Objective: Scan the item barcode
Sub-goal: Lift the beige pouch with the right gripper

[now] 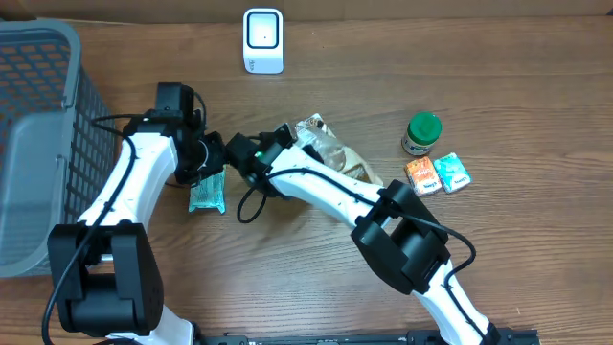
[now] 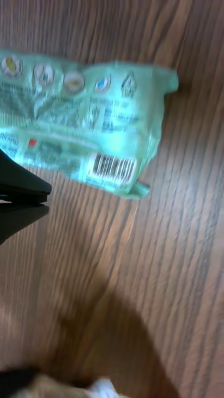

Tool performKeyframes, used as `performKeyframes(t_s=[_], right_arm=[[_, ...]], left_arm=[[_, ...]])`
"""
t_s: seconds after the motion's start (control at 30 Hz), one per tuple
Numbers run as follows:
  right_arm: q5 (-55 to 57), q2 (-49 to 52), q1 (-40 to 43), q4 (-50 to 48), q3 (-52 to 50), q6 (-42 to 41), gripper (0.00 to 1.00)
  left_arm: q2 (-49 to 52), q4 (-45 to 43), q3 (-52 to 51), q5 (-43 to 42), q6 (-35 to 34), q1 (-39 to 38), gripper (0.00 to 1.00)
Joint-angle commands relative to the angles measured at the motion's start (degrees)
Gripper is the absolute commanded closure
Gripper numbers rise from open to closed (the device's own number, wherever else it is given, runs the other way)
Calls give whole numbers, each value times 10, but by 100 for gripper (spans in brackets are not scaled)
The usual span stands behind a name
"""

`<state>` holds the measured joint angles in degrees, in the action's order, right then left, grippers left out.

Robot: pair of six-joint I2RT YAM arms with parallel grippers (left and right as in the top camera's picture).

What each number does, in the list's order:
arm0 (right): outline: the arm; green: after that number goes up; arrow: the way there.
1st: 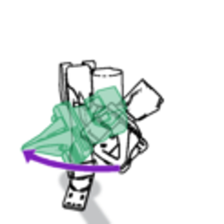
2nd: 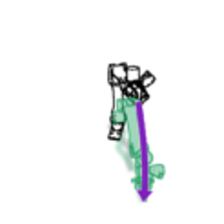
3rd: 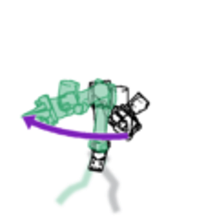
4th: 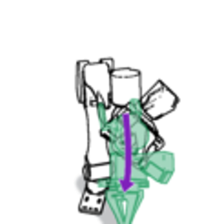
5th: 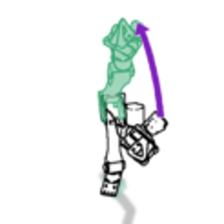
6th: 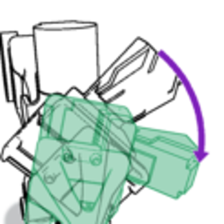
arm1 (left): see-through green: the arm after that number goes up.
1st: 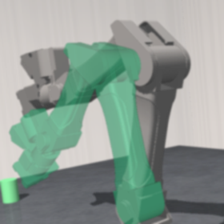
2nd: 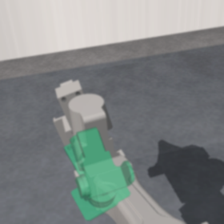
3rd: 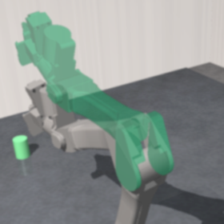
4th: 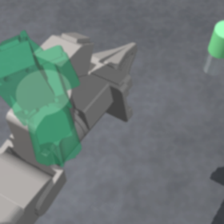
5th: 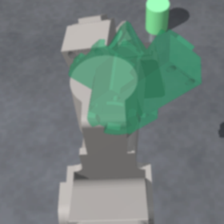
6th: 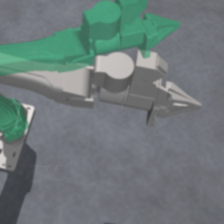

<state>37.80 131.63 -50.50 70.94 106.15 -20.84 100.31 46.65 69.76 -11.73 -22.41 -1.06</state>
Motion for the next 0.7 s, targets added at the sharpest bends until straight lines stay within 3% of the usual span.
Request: performKeyframes(t_s=[0.0, 0.3, 0.43, 0.5, 0.67], right_arm=[[-101, -24, 1, 7, 16, 0, 65], [-327, -107, 76, 35, 90, 53, 43], [-353, -129, 141, 38, 94, 53, 42], [-371, -128, 176, 42, 94, 53, 44], [-427, -118, 230, 31, 71, 53, 71]], left_arm=[[-2, -2, -3, -2, -10, 19, 96], [-2, -2, -3, -3, -10, 14, 96], [-2, -2, -3, -5, -10, 2, 96], [-2, -2, -3, -5, -10, -6, 95], [-2, -8, -3, -3, -10, -31, 93]])
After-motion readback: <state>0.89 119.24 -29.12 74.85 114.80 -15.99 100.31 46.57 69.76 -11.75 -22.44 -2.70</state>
